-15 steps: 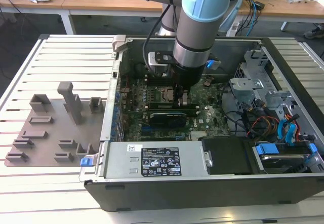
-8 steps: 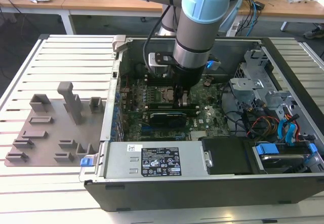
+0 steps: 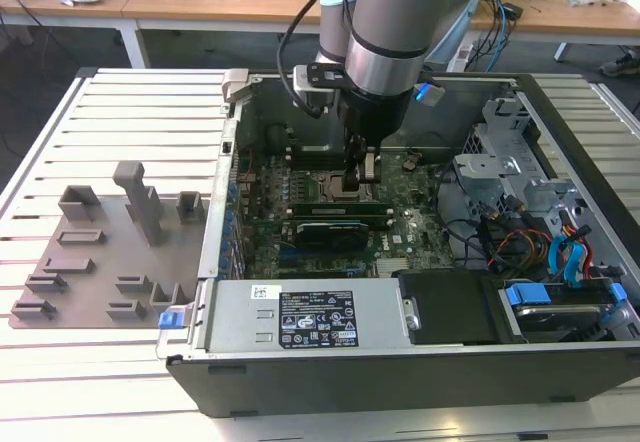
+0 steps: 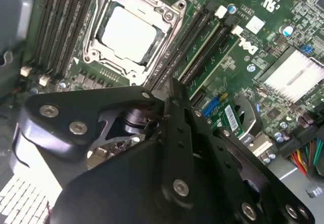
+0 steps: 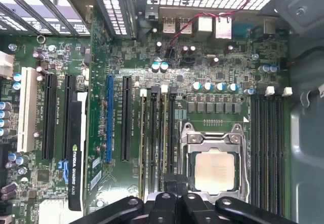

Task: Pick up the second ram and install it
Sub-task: 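Insert the second ram into the second slot, then press down the second ram until it locks into place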

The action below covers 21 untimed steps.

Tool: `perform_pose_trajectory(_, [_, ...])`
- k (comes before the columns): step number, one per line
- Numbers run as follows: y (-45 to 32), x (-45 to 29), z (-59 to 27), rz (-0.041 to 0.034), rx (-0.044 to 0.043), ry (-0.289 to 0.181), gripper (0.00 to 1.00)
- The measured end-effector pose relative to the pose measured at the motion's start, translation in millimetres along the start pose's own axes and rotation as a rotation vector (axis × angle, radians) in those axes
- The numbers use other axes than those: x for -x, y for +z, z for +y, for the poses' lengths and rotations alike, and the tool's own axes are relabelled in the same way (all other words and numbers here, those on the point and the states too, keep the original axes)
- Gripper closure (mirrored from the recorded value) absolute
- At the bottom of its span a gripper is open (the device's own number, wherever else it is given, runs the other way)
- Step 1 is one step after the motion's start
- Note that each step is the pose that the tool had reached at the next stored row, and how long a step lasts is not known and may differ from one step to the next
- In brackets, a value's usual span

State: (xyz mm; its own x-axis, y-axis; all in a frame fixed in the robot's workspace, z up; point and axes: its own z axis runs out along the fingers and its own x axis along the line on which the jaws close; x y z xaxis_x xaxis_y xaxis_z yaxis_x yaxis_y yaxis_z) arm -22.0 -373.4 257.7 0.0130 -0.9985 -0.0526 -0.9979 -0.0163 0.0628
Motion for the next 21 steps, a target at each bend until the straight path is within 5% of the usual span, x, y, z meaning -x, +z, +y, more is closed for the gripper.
perform_pose_trajectory(9, [1.4, 0.3, -2.7, 0.0006, 0.0002, 0.000, 0.90])
perform_pose_trajectory(14, [18.2, 2.6, -46.2, 0.0003, 0.0151, 0.001, 0.90])
perform_pose_trajectory(19, [25.6, -1.3, -51.9, 0.0003, 0.0166, 0.001, 0.90])
perform_pose_trajectory(21, [20.0, -1.0, -51.8, 0.0007, 0.0166, 0.001, 0.90])
